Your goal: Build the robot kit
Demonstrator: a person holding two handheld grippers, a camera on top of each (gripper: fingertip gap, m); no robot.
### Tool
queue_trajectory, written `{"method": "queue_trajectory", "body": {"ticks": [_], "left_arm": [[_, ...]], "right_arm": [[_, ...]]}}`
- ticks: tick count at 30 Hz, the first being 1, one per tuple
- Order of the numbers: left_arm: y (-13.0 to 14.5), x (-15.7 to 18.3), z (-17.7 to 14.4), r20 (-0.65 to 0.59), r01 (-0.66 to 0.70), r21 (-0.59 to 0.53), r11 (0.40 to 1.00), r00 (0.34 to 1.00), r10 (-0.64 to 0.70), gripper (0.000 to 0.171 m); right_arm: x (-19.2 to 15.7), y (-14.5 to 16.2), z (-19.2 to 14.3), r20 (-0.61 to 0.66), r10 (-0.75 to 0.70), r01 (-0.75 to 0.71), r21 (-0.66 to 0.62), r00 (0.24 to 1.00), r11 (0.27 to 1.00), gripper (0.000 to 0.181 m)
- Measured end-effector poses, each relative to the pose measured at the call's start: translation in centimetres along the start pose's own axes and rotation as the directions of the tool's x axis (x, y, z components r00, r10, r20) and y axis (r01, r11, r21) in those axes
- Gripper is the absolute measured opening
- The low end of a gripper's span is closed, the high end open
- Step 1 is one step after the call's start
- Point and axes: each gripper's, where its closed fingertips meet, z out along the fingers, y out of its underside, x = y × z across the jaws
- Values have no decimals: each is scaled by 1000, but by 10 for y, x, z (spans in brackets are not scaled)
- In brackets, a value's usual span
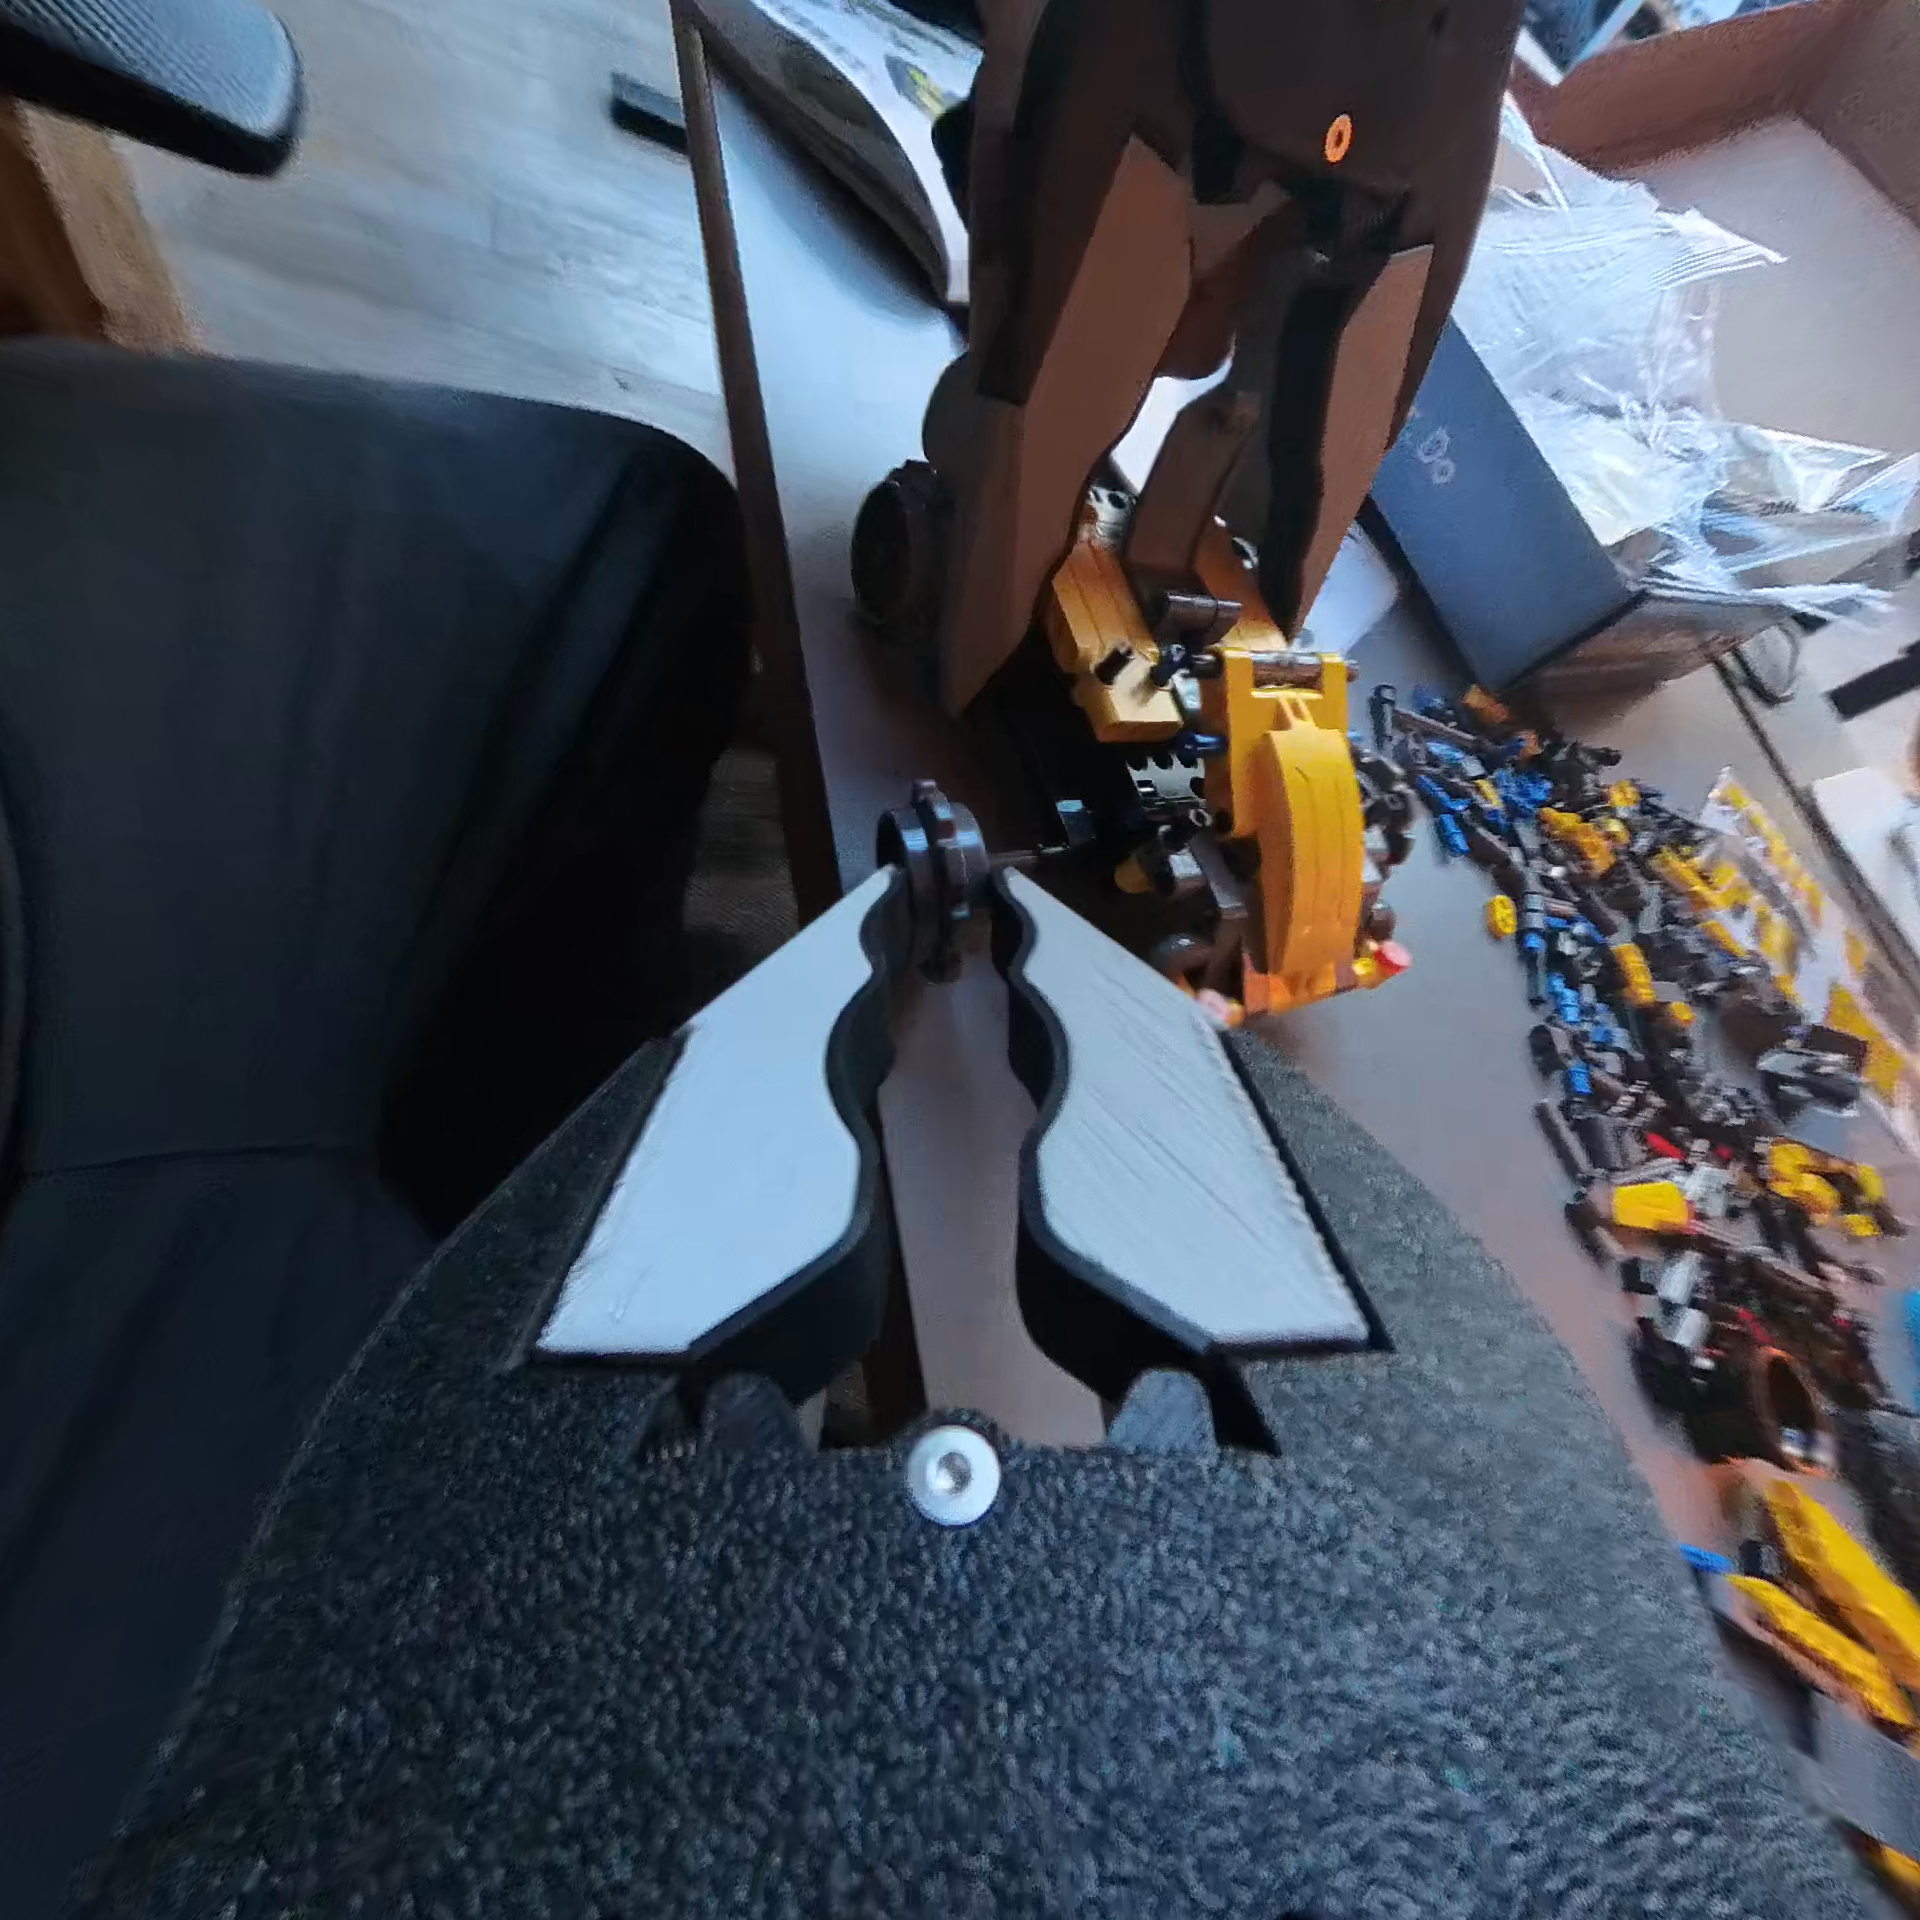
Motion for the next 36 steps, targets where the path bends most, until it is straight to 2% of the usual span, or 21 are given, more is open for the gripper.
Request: {"method": "queue_trajectory", "body": {"ticks": [3, 7, 11, 16, 20, 24, 29, 33, 36], "left_arm": [[0, 0, 1, -4, 6, 0, 1000, 1000, -6, 96], [0, -1, 3, -17, 44, -13, 999, 999, -44, 99], [0, -2, 4, -16, 39, -27, 999, 999, -39, 100], [-4, 4, -2, 2, 10, -52, 999, 1000, -10, 108], [-9, 11, -7, 0, 41, -41, 998, 999, -41, 113], [-9, 6, -6, 80, 17, -117, 993, 997, -8, 112], [-31, 11, -7, 110, 1, -109, 994, 994, 11, 108], [-16, 4, 7, 124, 26, -229, 973, 992, 2, 109], [-7, 2, 11, 123, 48, -267, 962, 992, -15, 112]], "right_arm": [[3, 2, 2, -2, -23, 23, -18, 1000, 1000, 15], [8, 5, 4, 82, 122, -119, -40, 989, 992, 15], [10, 8, 6, 198, 252, -242, -74, 947, 968, 14], [14, 10, 9, 278, 351, -337, -101, 894, 936, 14], [19, 13, 9, 265, 362, -347, -103, 894, 932, 14], [19, 14, 8, 255, 345, -330, -101, 903, 938, 14], [18, 18, 1, 247, 323, -310, -92, 914, 946, 14], [19, 21, -1, 267, 359, -345, -101, 894, 933, 14], [19, 21, -1, 289, 377, -361, -108, 880, 926, 14]]}}
